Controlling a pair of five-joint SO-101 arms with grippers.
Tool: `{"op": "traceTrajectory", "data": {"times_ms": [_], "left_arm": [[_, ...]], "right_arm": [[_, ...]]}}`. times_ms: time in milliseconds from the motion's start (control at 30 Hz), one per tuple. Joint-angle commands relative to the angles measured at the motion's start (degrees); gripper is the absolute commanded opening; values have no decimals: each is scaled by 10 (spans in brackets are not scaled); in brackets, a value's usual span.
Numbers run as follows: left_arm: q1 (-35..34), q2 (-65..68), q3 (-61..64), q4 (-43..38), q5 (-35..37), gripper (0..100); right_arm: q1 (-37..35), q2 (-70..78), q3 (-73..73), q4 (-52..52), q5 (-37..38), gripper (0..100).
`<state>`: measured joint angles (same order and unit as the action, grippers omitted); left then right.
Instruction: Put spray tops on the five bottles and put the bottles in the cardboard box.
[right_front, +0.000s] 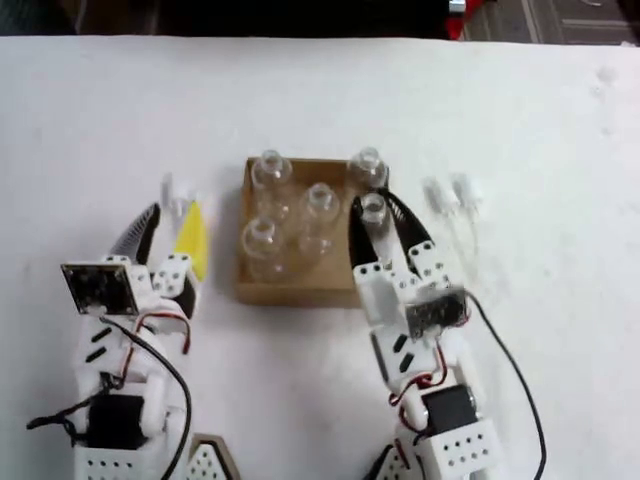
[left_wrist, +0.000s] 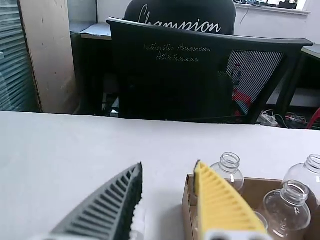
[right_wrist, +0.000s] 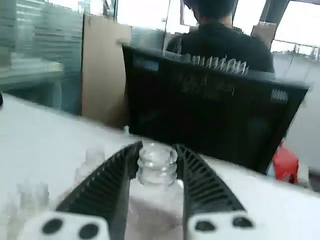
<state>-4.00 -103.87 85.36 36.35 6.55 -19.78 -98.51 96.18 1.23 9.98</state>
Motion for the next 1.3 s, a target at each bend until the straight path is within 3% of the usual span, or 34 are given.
{"op": "traceTrajectory", "data": {"times_ms": [0, 167, 700, 833, 1067, 1267], "left_arm": [[4, -10, -3, 2, 6, 162], [4, -9, -3, 2, 6, 162], [4, -9, -2, 2, 6, 162], [4, -9, -2, 2, 6, 162], [4, -9, -2, 2, 6, 162], [5, -9, 2, 1, 6, 162]], "right_arm": [[-3, -6, 9, 2, -38, 15], [2, -3, 9, 23, -127, 15], [22, -5, 9, 166, -88, 15], [22, -7, 9, 152, -92, 15], [25, -3, 9, 36, -93, 15], [25, -2, 9, 22, -93, 15]]}}
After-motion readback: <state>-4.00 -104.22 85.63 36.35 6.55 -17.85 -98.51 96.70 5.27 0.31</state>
